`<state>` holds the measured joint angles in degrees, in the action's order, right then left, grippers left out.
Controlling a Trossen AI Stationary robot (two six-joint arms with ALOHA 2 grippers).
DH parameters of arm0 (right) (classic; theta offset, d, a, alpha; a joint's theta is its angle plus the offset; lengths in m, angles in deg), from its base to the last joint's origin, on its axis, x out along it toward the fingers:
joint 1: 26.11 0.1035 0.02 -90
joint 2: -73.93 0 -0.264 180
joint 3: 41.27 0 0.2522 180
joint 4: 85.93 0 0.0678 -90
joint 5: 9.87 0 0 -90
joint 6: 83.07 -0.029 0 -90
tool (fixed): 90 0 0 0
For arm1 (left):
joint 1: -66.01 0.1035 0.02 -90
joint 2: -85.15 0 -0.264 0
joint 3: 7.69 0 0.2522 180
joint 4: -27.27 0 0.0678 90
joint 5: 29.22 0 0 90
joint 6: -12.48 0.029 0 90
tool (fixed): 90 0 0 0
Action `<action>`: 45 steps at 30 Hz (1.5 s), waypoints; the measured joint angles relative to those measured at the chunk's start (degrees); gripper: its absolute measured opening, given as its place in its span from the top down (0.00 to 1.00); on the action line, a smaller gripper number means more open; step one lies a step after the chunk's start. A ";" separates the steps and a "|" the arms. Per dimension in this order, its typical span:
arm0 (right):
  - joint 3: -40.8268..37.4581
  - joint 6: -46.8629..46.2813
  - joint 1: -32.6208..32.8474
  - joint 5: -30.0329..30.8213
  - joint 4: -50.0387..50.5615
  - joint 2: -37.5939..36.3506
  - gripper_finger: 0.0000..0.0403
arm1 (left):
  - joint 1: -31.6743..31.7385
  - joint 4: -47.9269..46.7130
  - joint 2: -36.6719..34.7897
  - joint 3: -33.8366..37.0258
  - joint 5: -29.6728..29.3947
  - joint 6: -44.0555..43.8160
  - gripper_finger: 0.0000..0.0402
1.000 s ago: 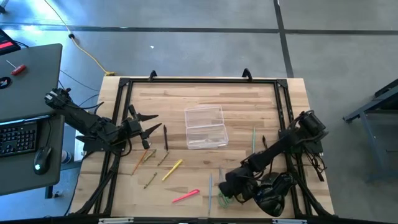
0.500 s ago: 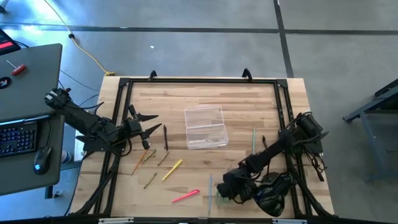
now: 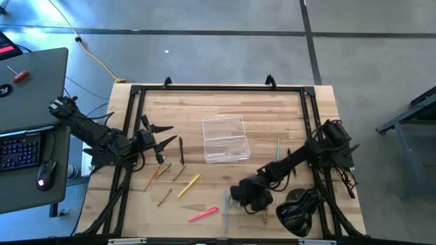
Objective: Pick & place school supplies into a supply box
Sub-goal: Put the green scissors into the supply box
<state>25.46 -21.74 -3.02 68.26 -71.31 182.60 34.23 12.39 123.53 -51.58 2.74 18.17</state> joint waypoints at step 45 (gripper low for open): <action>-0.33 -22.33 -9.93 14.50 -2.05 -21.18 0.99 | -0.01 0.18 0.00 0.02 -0.13 -0.04 0.51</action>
<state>25.13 -44.07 -12.95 82.75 -73.36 161.42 34.22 12.57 123.52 -51.56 2.61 18.13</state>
